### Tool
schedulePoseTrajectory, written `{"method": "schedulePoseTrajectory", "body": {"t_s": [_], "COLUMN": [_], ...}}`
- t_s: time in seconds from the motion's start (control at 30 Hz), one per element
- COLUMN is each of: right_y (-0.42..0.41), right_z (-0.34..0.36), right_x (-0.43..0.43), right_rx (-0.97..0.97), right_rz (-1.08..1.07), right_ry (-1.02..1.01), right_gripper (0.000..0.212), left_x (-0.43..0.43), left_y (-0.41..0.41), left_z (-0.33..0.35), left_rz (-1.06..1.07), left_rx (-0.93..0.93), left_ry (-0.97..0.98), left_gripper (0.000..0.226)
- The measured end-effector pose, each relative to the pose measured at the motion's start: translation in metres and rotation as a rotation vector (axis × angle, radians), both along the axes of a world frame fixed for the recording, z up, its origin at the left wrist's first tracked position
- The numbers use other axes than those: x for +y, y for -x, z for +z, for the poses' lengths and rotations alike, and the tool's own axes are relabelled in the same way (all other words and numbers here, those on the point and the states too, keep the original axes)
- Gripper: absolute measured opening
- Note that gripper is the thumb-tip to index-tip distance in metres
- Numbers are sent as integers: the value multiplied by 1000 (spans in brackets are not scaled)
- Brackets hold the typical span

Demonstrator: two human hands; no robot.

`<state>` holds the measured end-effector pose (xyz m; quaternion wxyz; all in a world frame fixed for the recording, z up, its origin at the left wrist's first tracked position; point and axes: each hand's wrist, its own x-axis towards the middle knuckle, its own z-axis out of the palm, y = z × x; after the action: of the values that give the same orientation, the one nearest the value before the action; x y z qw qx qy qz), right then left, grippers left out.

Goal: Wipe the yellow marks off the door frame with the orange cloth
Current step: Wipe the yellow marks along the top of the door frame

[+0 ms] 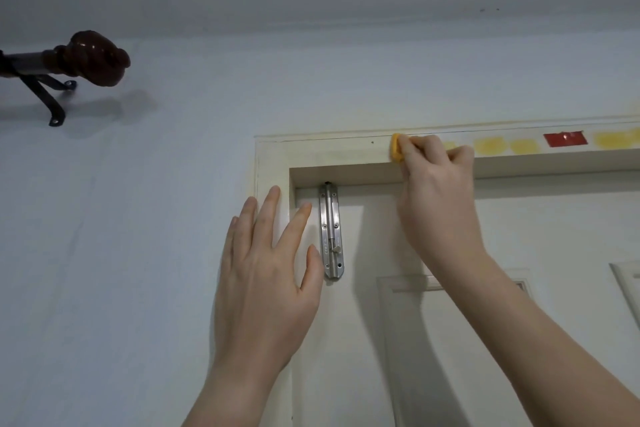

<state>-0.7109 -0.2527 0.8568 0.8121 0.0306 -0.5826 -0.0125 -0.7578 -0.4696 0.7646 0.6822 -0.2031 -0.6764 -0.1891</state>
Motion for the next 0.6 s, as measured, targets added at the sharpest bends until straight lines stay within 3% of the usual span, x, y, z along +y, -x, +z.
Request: {"method": "schedulePoseTrajectory", "body": {"t_s": [0.1,0.27,0.43,0.6], "right_y": [-2,8,-3,2], "right_z": [-17,-2,-17,-9], "right_x": [6,-7,11,0], "right_rx": [49,19,50,0], "right_rz": [17,-12,22,12], "right_ry": [69,-75,51,-115], "right_gripper": [47,54,48,57], "left_x": [-1,4,15,20], "left_y": [0,0,-2,-1], "left_z": [-1,1,-1,-3], "left_rz": [-14,-32,-114,-61], "left_rx": [-4,6,5,11], "left_ry": [-2,12,-1,22], "left_gripper": [59,57,53,50]}}
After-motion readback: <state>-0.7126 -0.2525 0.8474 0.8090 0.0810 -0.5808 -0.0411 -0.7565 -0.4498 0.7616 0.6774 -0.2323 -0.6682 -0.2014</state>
